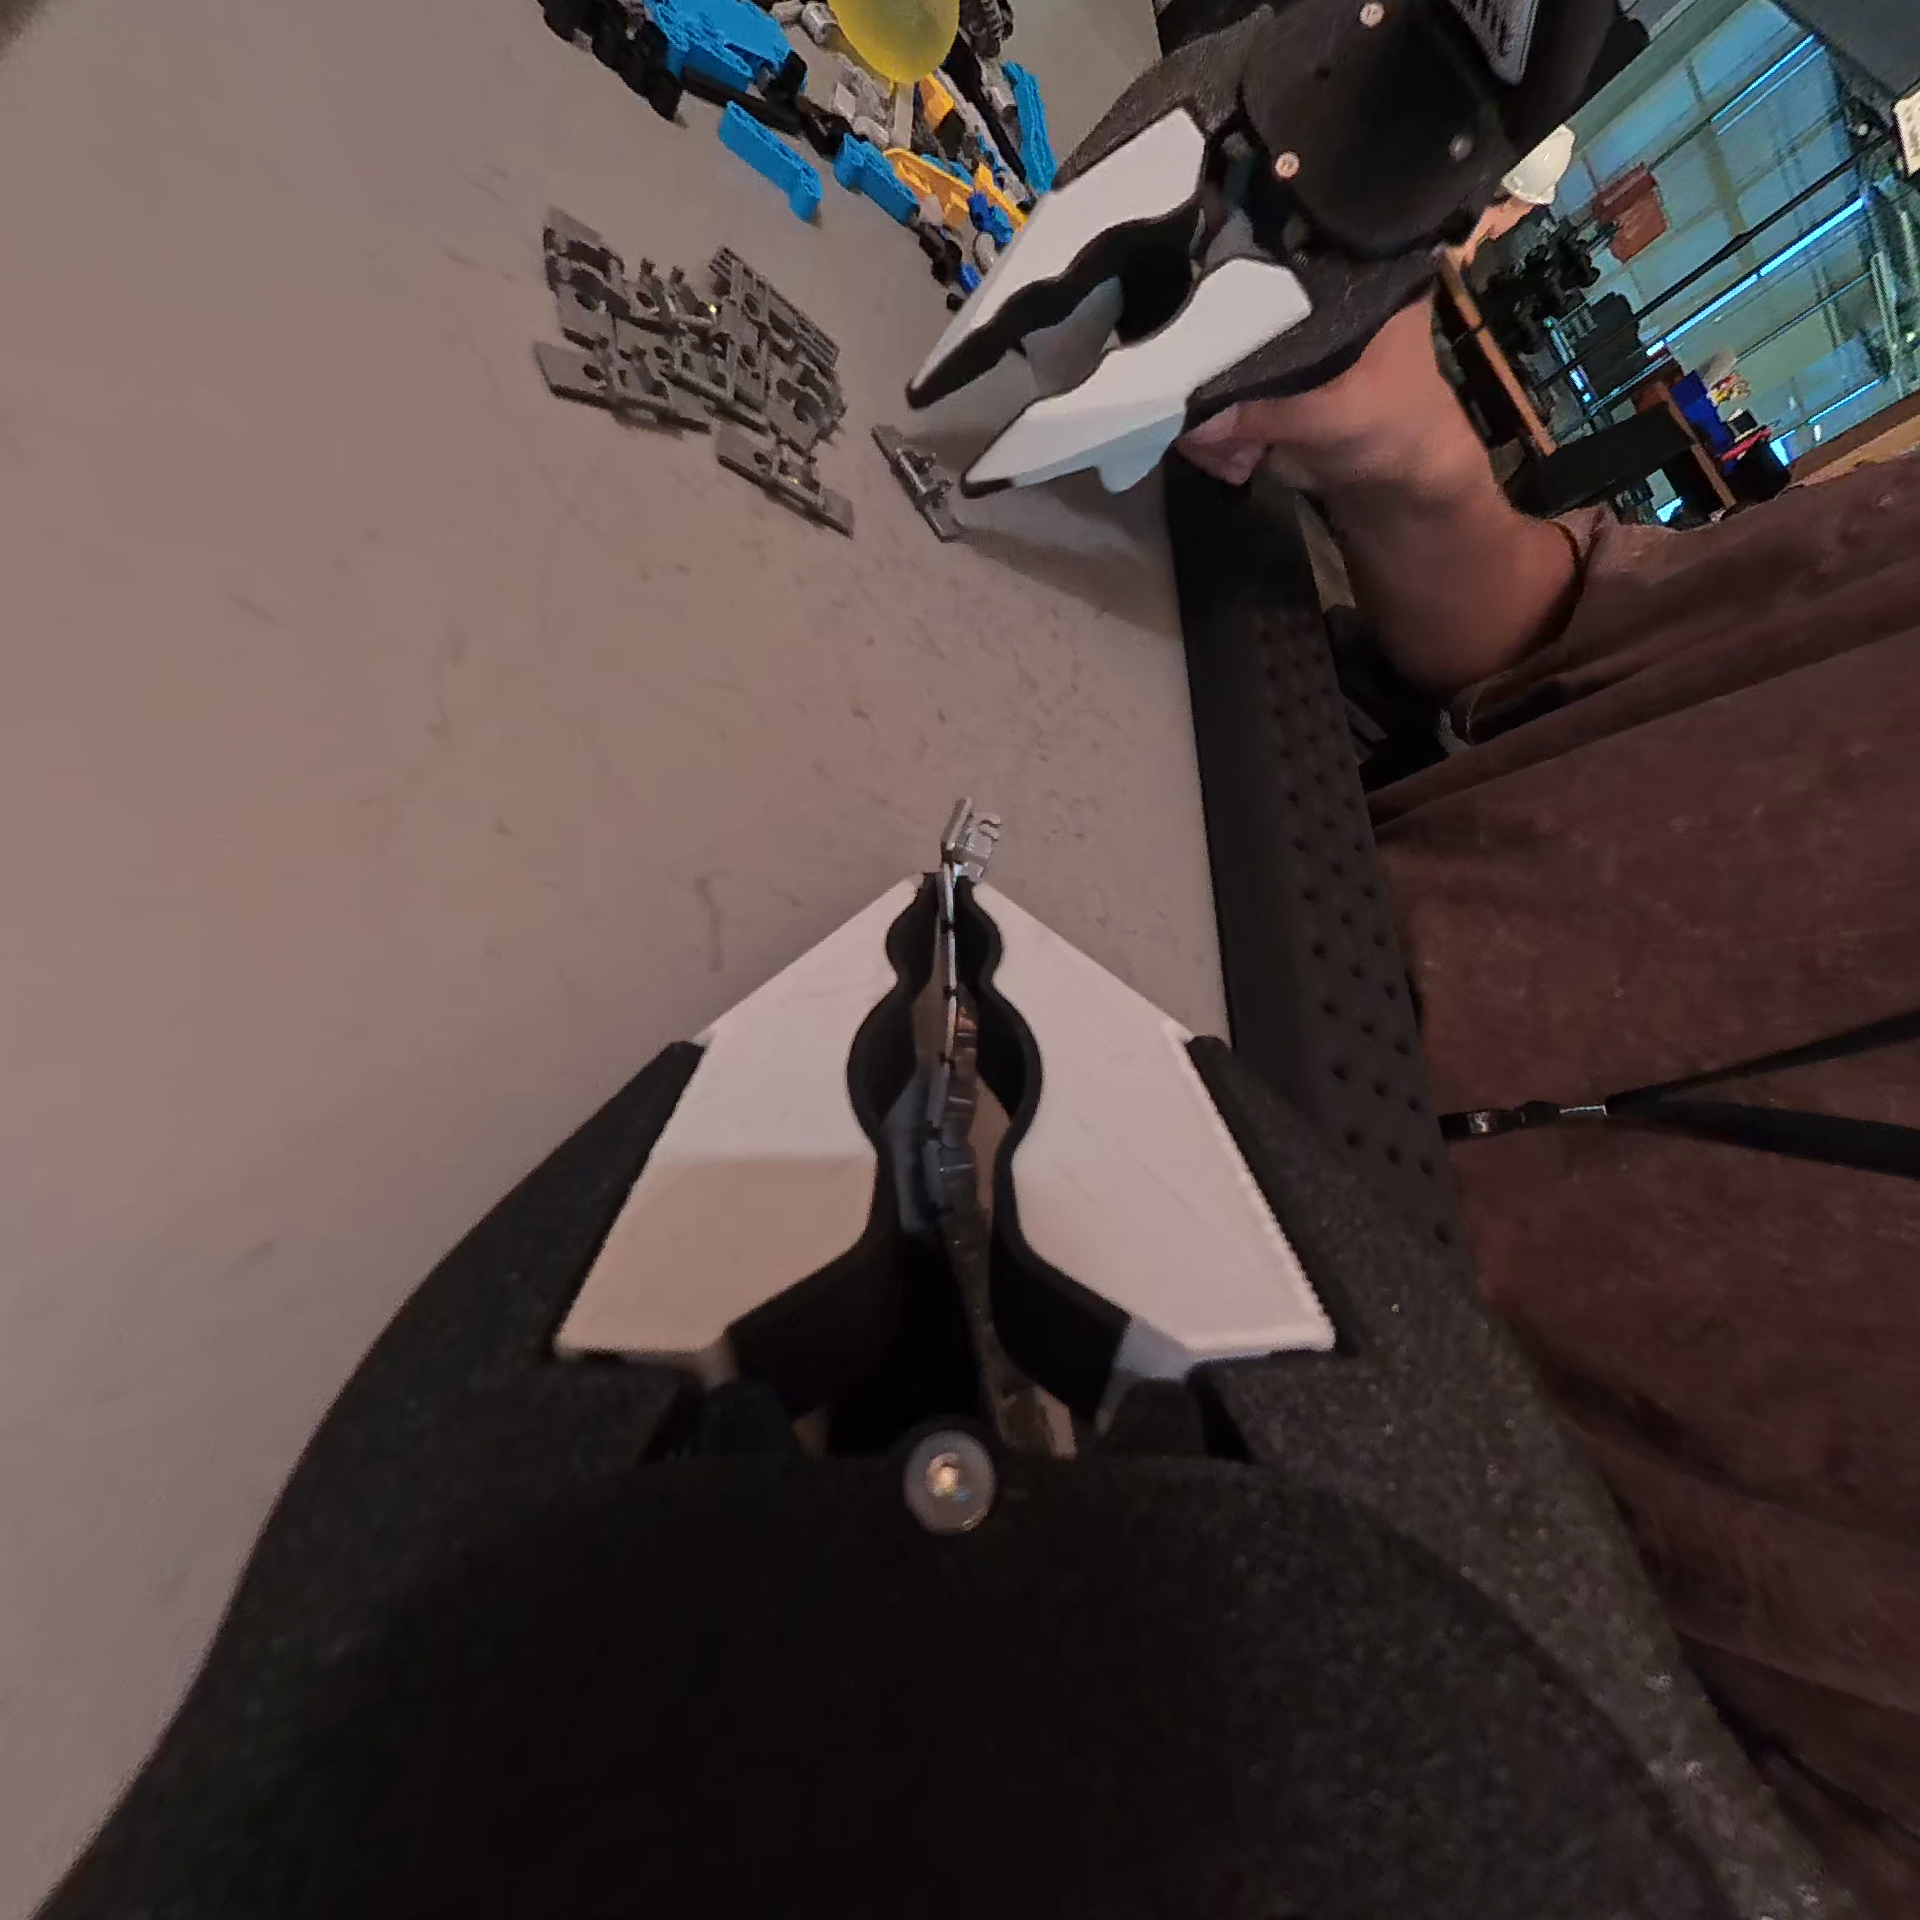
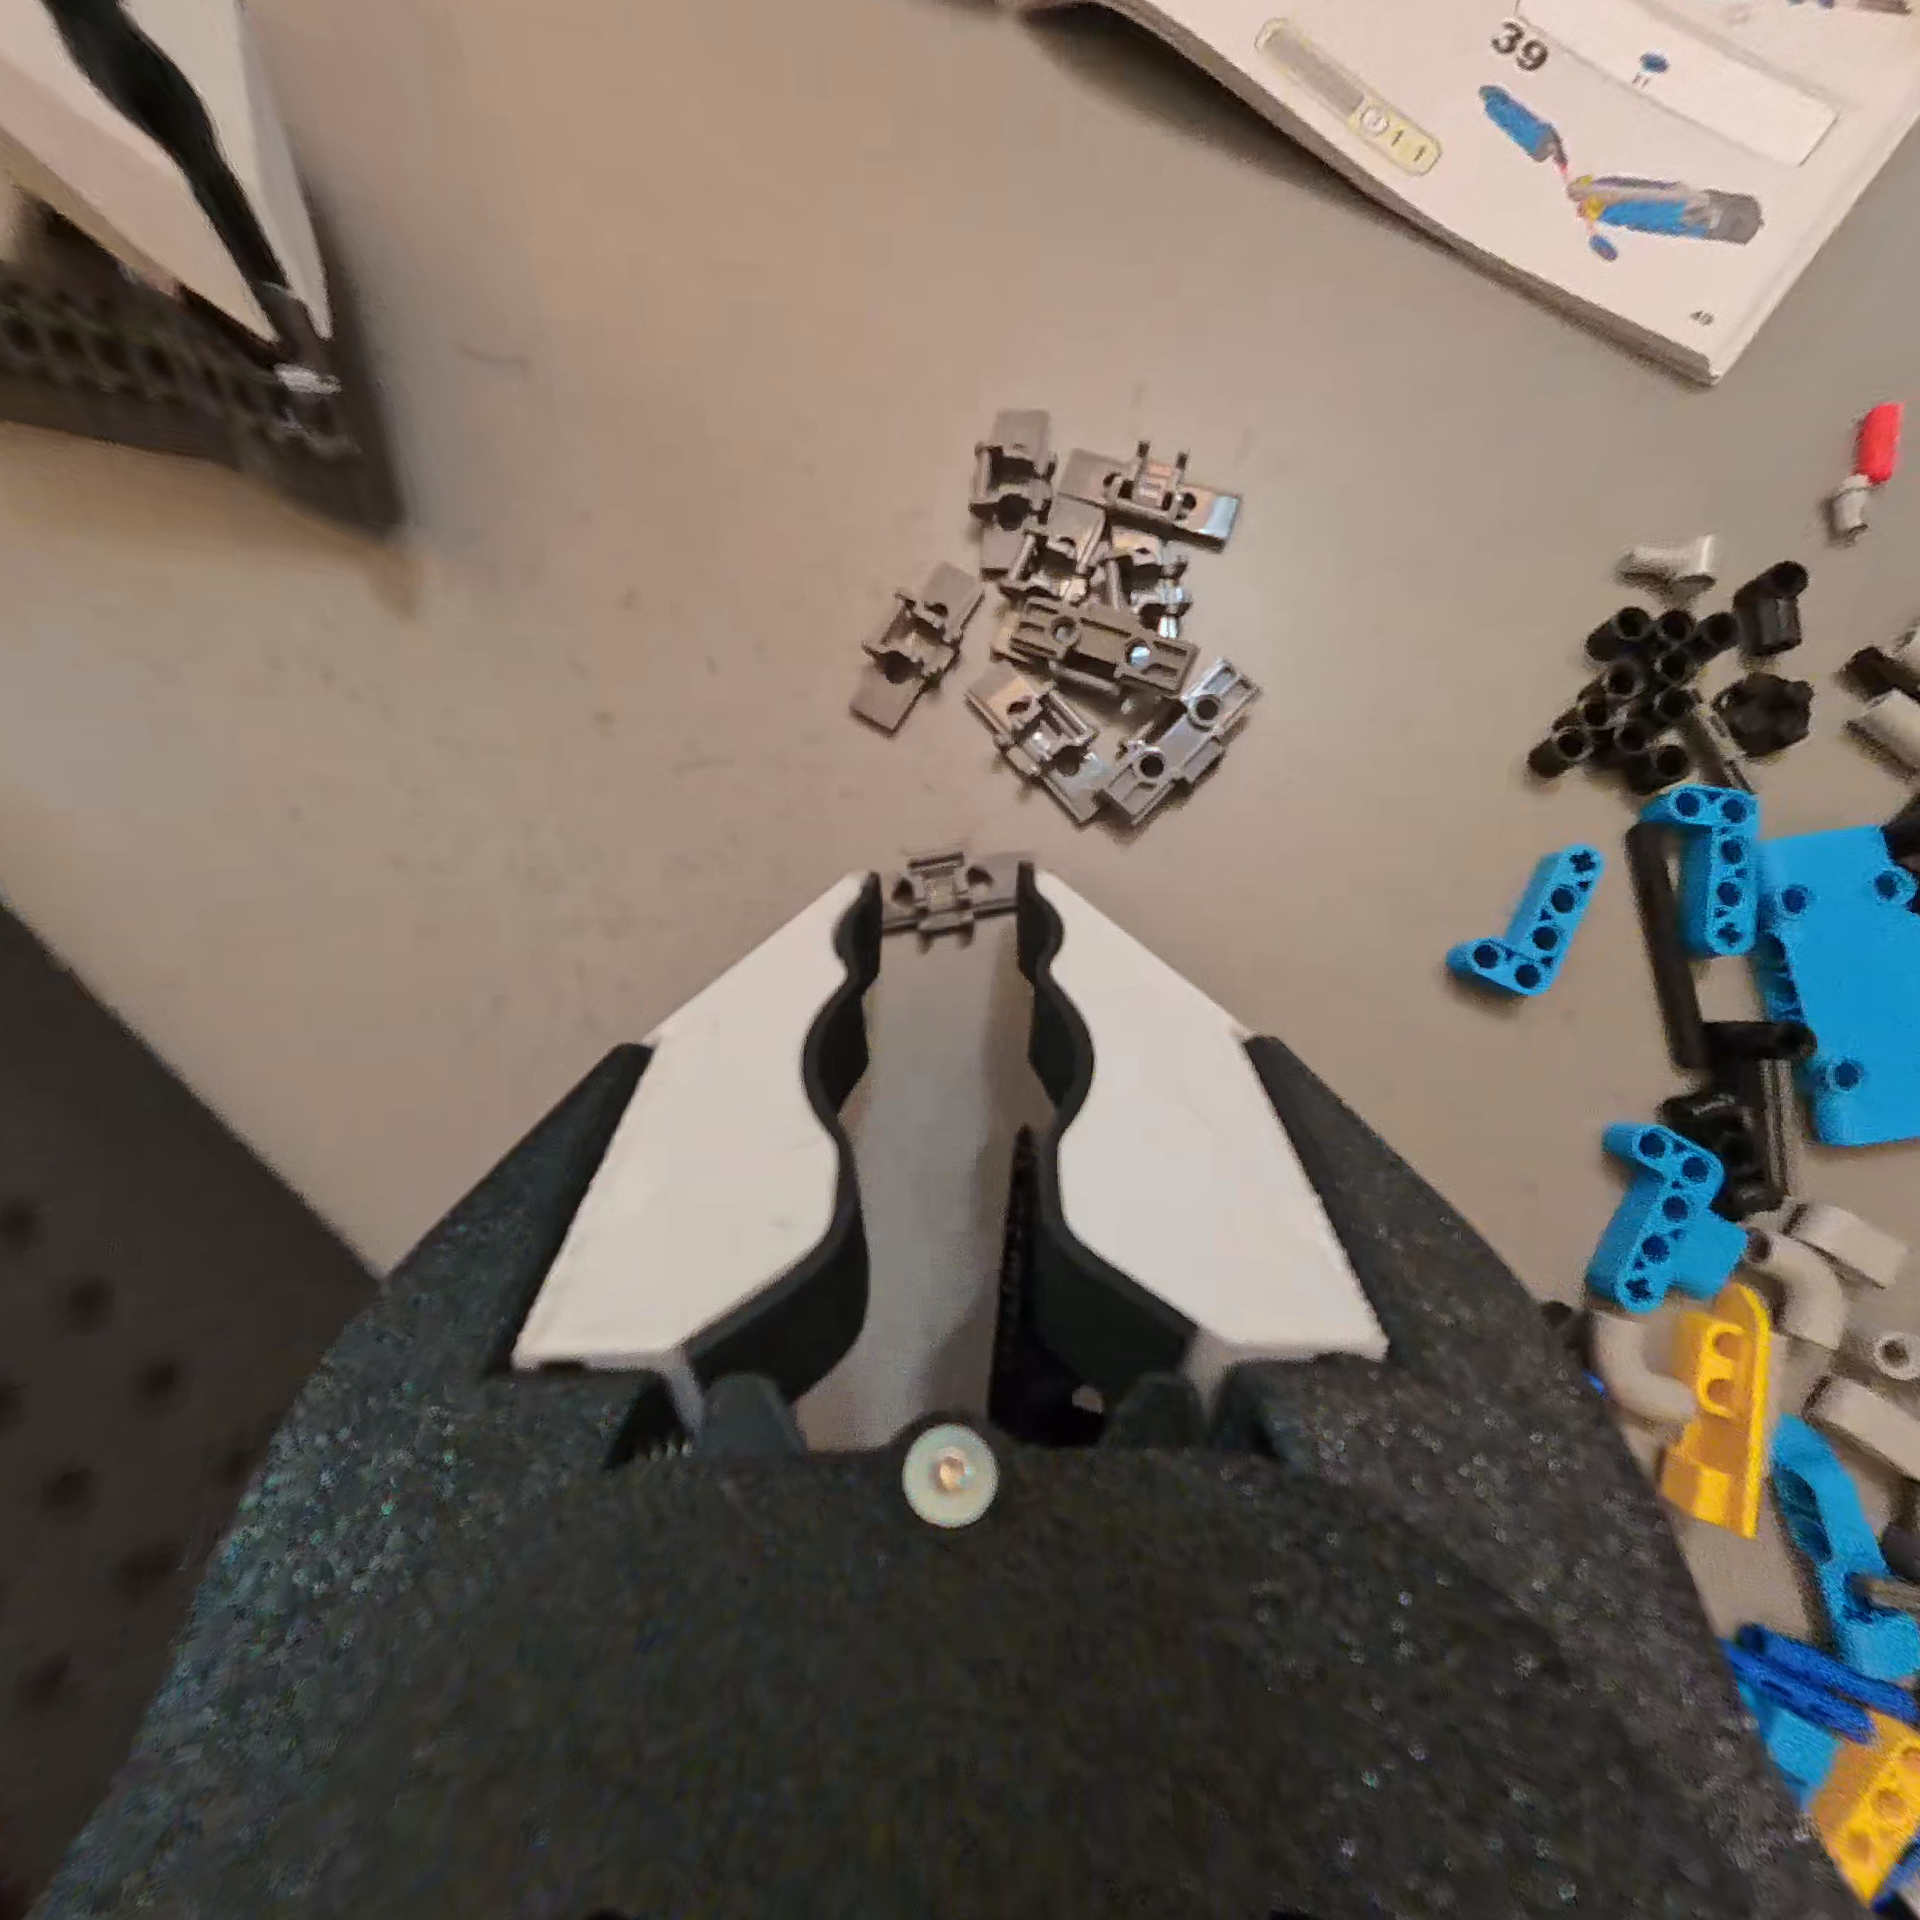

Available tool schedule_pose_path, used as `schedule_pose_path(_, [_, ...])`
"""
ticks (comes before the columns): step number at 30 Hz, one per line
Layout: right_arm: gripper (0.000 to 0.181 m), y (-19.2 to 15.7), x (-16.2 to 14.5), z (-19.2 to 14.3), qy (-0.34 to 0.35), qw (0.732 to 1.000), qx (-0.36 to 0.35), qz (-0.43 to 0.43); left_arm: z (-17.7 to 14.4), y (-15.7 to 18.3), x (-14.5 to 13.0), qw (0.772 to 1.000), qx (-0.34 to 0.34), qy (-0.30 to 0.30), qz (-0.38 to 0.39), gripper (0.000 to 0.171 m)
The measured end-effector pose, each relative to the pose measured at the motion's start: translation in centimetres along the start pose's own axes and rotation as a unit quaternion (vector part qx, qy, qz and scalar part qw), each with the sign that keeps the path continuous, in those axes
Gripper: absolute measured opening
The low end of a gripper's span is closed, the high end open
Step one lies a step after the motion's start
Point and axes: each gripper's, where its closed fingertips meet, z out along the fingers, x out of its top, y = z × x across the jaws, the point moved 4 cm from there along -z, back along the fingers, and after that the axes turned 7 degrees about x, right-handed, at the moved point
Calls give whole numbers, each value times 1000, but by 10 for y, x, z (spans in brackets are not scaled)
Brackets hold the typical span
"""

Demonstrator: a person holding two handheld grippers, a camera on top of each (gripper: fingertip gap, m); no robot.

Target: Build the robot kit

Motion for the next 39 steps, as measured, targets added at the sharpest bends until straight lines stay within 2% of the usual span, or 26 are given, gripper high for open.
schedule_pose_path(5, [22, -3, -3, 10, -13, 999, -7, -51, 0, 1, 0, 1000, -3, 0, 1, 3])
schedule_pose_path(8, [18, -9, 0, 15, -6, 997, 30, -71, 0, 2, 0, 1000, -4, -1, 0, 3])
schedule_pose_path(9, [11, -11, 2, 15, -13, 995, 35, -94, 1, 2, 0, 1000, -3, 0, 3, 2])
schedule_pose_path(10, [11, -17, 5, 17, -15, 990, 36, -134, 1, 2, 0, 1000, 0, 0, 5, 3])
schedule_pose_path(13, [11, -52, 27, 23, 11, 962, 32, -273, 3, -2, -2, 1000, 13, -11, -9, 2])
schedule_pose_path(16, [11, -93, 45, 38, 37, 928, 56, -367, 6, -5, -4, 999, 26, -20, -22, 2])
schedule_pose_path(19, [11, -109, 55, 55, 35, 894, 1, -446, 7, -5, -4, 999, 27, -19, -28, 2])
schedule_pose_path(28, [11, -108, 59, 67, -17, 848, -88, -522, 6, -6, -4, 999, 25, -20, -34, 3])
schedule_pose_path(35, [11, -106, 62, 76, -49, 803, -114, -583, 5, -8, -4, 999, 27, -17, -40, 3])
schedule_pose_path(37, [11, -106, 63, 76, -43, 804, -106, -583, 4, -8, -4, 999, 26, -17, -40, 3])
schedule_pose_path(39, [12, -107, 63, 75, -31, 821, -86, -563, 4, -8, -4, 999, 24, -17, -40, 3])
